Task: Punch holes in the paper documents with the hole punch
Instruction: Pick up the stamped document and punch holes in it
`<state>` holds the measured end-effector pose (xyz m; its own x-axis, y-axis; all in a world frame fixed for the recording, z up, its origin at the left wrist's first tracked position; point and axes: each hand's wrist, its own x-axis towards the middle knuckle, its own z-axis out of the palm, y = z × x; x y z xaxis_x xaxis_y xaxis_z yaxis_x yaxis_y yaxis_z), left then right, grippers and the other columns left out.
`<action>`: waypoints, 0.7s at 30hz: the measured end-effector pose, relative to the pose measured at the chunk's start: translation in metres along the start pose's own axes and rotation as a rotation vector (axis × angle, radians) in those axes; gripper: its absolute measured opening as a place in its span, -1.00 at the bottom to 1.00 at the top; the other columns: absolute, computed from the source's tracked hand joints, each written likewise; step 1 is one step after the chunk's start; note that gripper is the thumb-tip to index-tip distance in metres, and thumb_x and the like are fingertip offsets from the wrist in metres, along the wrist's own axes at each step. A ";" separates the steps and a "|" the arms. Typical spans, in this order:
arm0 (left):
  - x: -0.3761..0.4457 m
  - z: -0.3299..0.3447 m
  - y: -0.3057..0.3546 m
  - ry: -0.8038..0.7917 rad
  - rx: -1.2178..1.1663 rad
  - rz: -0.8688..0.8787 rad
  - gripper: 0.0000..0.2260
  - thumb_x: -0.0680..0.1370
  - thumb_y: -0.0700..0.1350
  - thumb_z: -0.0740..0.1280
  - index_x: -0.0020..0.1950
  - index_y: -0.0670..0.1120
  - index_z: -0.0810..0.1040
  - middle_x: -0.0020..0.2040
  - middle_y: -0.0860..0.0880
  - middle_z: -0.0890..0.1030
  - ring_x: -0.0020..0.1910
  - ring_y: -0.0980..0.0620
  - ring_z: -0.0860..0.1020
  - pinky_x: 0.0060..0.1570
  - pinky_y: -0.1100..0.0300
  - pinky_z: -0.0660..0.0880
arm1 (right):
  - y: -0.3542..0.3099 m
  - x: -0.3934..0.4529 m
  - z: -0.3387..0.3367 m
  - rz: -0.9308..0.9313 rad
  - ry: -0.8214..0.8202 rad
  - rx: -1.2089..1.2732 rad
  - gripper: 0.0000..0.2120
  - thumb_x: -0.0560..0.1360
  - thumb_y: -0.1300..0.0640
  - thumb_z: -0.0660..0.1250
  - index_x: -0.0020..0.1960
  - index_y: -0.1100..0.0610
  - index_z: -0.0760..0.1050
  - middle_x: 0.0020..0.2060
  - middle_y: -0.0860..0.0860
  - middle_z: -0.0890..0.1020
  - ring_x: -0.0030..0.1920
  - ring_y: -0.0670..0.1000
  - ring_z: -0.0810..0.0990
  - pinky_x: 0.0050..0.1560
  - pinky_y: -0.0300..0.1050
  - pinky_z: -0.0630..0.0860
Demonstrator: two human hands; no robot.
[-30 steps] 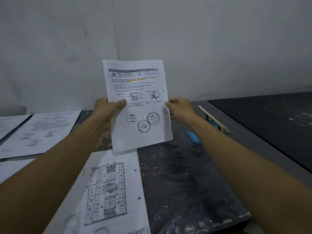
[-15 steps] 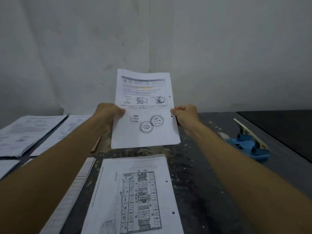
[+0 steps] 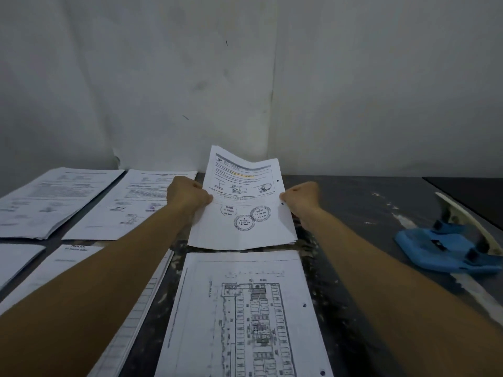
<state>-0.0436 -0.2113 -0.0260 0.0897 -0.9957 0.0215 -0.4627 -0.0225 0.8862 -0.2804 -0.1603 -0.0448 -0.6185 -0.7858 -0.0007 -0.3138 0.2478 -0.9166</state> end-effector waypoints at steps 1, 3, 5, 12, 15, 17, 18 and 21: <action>0.002 0.003 -0.002 0.005 0.023 0.006 -0.80 0.38 -0.25 0.57 -0.05 -0.23 0.64 -0.10 -0.08 0.61 -0.07 -0.06 0.60 0.00 0.13 0.55 | 0.001 0.001 0.003 -0.007 0.022 -0.046 -0.84 0.38 0.35 0.39 -0.34 0.18 0.57 -0.37 0.15 0.63 -0.36 0.06 0.55 -0.36 -0.11 0.52; 0.007 0.009 -0.007 0.010 0.086 0.023 -0.83 0.37 -0.25 0.57 -0.14 -0.18 0.62 -0.16 -0.06 0.58 -0.11 -0.05 0.57 -0.03 0.14 0.53 | 0.004 0.003 0.007 -0.041 0.055 -0.136 -0.84 0.41 0.35 0.37 -0.33 0.22 0.61 -0.34 0.17 0.67 -0.41 0.04 0.55 -0.38 -0.13 0.53; 0.012 0.014 -0.011 0.004 0.151 0.052 -0.80 0.37 -0.24 0.57 -0.28 -0.11 0.56 -0.24 -0.03 0.57 -0.15 -0.04 0.57 -0.05 0.10 0.55 | 0.006 0.004 0.010 -0.081 0.059 -0.200 -0.83 0.44 0.34 0.37 -0.33 0.28 0.59 -0.34 0.13 0.67 -0.39 0.04 0.59 -0.35 -0.11 0.56; 0.026 0.025 -0.014 0.026 0.306 0.134 -0.90 0.41 -0.24 0.51 -0.18 -0.12 0.62 -0.22 -0.06 0.62 -0.29 0.03 0.57 -0.36 0.26 0.44 | 0.010 0.005 0.017 -0.149 0.058 -0.344 -0.88 0.46 0.32 0.33 -0.17 0.33 0.64 -0.33 0.01 0.61 -0.41 -0.06 0.53 -0.42 -0.18 0.51; 0.030 0.028 -0.015 0.044 0.350 0.158 -0.86 0.41 -0.26 0.50 -0.22 -0.08 0.58 -0.26 -0.06 0.60 -0.28 0.01 0.56 -0.28 0.19 0.50 | 0.011 0.008 0.020 -0.154 0.080 -0.352 -0.89 0.44 0.31 0.35 -0.16 0.33 0.63 -0.33 0.02 0.62 -0.38 -0.01 0.56 -0.32 -0.08 0.60; 0.031 0.030 -0.017 0.047 0.371 0.176 -0.86 0.41 -0.25 0.50 -0.22 -0.08 0.58 -0.28 -0.07 0.60 -0.32 0.01 0.54 -0.25 0.15 0.53 | 0.012 0.010 0.021 -0.150 0.084 -0.359 -0.90 0.44 0.30 0.36 -0.16 0.31 0.63 -0.30 0.05 0.65 -0.36 0.00 0.57 -0.30 -0.08 0.60; 0.032 0.031 -0.017 0.043 0.382 0.181 -0.89 0.42 -0.24 0.51 -0.21 -0.09 0.60 -0.29 -0.07 0.61 -0.33 0.01 0.54 -0.25 0.13 0.55 | 0.013 0.010 0.021 -0.155 0.087 -0.365 -0.91 0.45 0.29 0.37 -0.17 0.30 0.63 -0.29 0.05 0.65 -0.36 -0.01 0.57 -0.34 -0.12 0.57; 0.032 0.033 -0.017 0.031 0.406 0.177 -0.90 0.44 -0.20 0.50 -0.20 -0.18 0.61 -0.34 -0.05 0.57 -0.41 0.05 0.48 -0.40 0.19 0.46 | 0.014 0.011 0.022 -0.168 0.092 -0.381 -0.92 0.44 0.30 0.37 -0.16 0.29 0.63 -0.28 0.05 0.65 -0.35 0.00 0.56 -0.38 -0.18 0.51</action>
<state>-0.0615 -0.2454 -0.0555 0.0015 -0.9845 0.1755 -0.7816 0.1083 0.6143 -0.2754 -0.1776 -0.0667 -0.5925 -0.7836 0.1870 -0.6485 0.3261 -0.6878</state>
